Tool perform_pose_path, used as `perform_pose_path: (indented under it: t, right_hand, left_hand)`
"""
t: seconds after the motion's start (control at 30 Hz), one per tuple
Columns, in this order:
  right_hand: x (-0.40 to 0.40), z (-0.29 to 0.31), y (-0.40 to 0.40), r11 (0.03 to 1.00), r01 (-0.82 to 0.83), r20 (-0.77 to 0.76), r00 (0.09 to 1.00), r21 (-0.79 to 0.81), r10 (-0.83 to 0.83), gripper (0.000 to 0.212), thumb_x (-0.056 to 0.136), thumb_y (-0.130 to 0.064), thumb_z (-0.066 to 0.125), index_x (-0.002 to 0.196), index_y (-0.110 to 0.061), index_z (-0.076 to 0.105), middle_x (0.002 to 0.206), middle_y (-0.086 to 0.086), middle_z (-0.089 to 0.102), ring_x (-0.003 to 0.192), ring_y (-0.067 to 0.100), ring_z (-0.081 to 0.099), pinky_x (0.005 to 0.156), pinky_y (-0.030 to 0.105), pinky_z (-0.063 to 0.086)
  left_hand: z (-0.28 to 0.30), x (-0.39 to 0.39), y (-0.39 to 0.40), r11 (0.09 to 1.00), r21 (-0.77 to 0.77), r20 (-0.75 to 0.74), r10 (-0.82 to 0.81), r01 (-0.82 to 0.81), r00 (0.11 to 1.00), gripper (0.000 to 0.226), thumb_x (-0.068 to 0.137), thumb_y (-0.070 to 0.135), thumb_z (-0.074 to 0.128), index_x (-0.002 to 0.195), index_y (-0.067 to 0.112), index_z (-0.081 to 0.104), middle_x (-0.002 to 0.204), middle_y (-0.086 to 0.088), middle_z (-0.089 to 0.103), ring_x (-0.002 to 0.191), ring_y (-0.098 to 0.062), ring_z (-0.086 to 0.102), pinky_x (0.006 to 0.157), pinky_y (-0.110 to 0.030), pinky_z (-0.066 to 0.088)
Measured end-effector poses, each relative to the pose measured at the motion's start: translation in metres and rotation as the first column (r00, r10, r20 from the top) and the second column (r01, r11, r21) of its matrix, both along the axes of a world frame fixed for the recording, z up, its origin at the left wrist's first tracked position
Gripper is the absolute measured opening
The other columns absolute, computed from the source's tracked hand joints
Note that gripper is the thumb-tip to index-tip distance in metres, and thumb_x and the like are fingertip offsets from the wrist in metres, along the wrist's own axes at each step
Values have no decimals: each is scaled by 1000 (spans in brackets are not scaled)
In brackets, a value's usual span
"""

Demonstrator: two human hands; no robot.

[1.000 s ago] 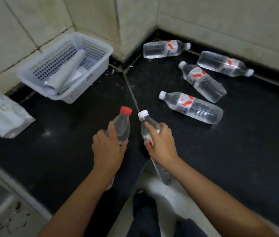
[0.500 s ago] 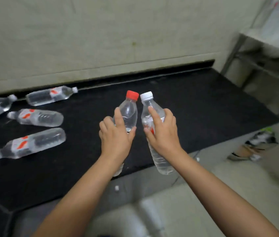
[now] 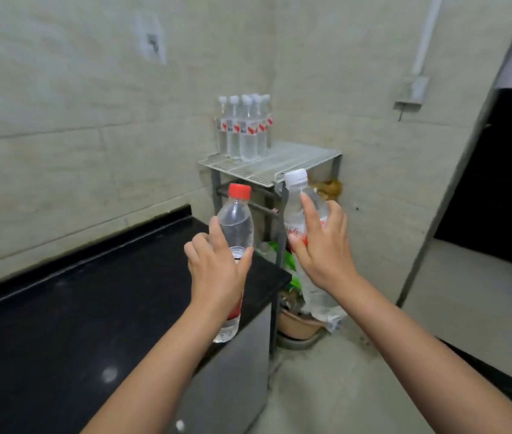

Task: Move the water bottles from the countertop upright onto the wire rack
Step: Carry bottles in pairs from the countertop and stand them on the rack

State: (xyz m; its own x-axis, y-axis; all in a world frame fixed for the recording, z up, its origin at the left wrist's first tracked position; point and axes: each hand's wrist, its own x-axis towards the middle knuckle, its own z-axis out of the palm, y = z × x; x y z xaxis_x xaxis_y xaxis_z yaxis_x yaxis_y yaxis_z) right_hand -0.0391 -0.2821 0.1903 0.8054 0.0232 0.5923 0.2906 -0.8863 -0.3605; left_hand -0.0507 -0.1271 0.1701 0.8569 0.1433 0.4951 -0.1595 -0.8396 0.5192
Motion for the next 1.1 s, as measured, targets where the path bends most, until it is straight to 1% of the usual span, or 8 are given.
perform_pose_path:
  t: [0.27,0.37,0.5,0.7,0.87,0.93,1.03,1.1]
  right_hand:
    - [143,56,-96,999,-24,166,986,30,19,63,88,-24,54,142,-17,21,135,31,26,123,38,27,104,38,21]
    - [211,80,-121,999,-45,189,981,-12,47,63,89,-24,53,142,-17,19,134,29,28,124,34,26,101,32,19]
    - [294,105,-145,998,-66,219,974,15,61,65,88,-25,53,142,-15,18,136,29,24,125,34,26,103,36,20]
    - [416,102,-168,989,-139,212,969,51,125,73,79,-39,37,143,-12,15,137,27,23,126,35,24,105,41,22]
    - [520,83,-168,952,-275,152,955,133,255,70,89,-31,49,143,-7,11,140,27,21,130,35,19,108,39,17]
    - [565,74,-168,928,-350,137,933,129,333,71,88,-33,47,143,-6,11,139,27,21,130,36,20,108,39,17]
    - [630,62,-172,904,-418,86,907,89,411,76,79,-39,38,142,-6,12,139,28,23,129,36,21,109,39,17]
    - [675,60,-171,884,-461,54,887,72,459,74,84,-38,42,143,-6,11,140,28,19,131,37,19,109,41,17]
  left_hand:
    - [39,153,-82,994,-69,254,-64,84,965,73,81,25,64,133,-10,27,112,-36,43,100,-45,39,90,-49,30]
    - [62,226,-110,989,-106,291,-66,101,954,73,80,26,64,134,-8,27,115,-35,42,103,-42,38,91,-48,31]
    - [87,310,-132,984,-149,323,-45,97,945,75,82,29,61,138,0,21,121,-30,40,104,-35,34,89,-39,26]
    - [90,410,-147,990,-141,312,51,-7,949,75,81,32,61,138,2,22,122,-29,40,103,-33,34,88,-42,29]
    - [78,493,-159,986,-135,306,136,-99,942,74,82,33,60,138,5,21,128,-26,38,110,-33,34,95,-43,30]
    - [71,531,-168,978,-156,284,176,-136,942,74,82,32,60,138,5,20,132,-27,36,116,-36,32,100,-50,28]
    - [58,585,-186,958,-211,241,245,-196,939,74,82,33,59,139,8,19,136,-24,32,123,-35,27,104,-47,22]
    - [55,620,-197,939,-248,215,292,-237,932,75,83,36,58,139,8,17,138,-22,30,127,-33,24,108,-44,16]
